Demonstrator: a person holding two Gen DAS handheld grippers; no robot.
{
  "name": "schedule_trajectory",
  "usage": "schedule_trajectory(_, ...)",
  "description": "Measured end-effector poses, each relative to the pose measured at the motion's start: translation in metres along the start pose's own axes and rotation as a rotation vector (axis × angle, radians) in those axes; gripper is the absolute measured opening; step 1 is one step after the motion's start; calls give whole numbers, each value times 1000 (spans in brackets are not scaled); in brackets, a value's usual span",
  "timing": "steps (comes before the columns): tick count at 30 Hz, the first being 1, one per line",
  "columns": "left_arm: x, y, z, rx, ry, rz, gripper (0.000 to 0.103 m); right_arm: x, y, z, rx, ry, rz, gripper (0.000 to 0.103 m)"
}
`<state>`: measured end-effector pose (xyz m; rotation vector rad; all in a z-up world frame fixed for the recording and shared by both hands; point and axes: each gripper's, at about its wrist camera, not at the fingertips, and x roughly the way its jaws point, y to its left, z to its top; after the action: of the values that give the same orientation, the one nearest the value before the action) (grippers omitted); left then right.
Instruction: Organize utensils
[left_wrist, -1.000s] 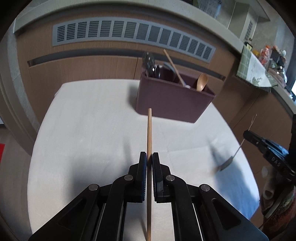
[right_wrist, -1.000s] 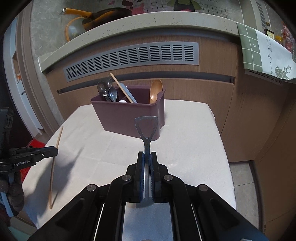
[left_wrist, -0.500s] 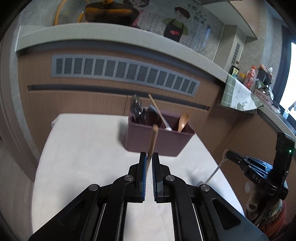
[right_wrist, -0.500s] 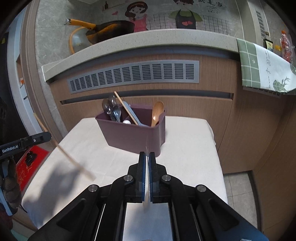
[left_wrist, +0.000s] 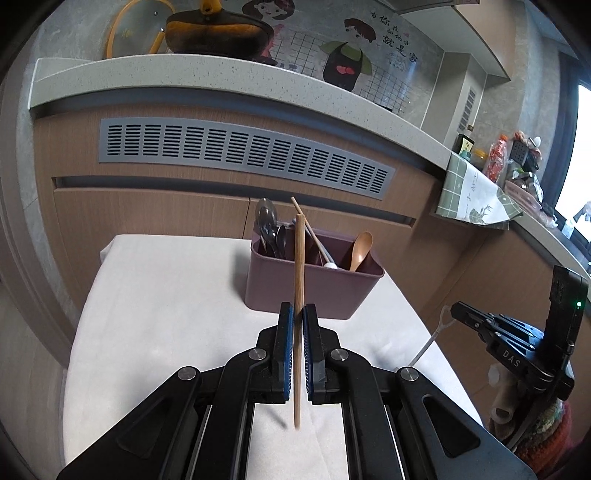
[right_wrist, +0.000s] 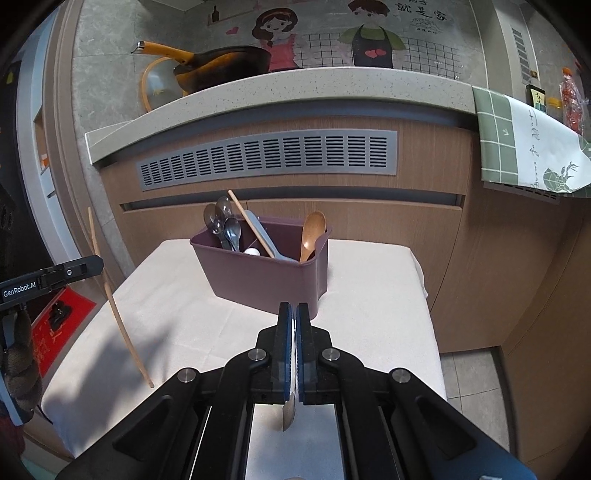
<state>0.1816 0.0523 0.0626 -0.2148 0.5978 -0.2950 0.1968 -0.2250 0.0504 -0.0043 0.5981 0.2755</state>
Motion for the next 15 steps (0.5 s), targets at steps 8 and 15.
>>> schedule_trajectory(8,-3,1,-2,-2,-2,1,5,-9,5,8,-29,-30,1,1)
schedule_trajectory(15,-3,5,-6,-17,8,-5,5,0,-17,-6,-2,69,10,11)
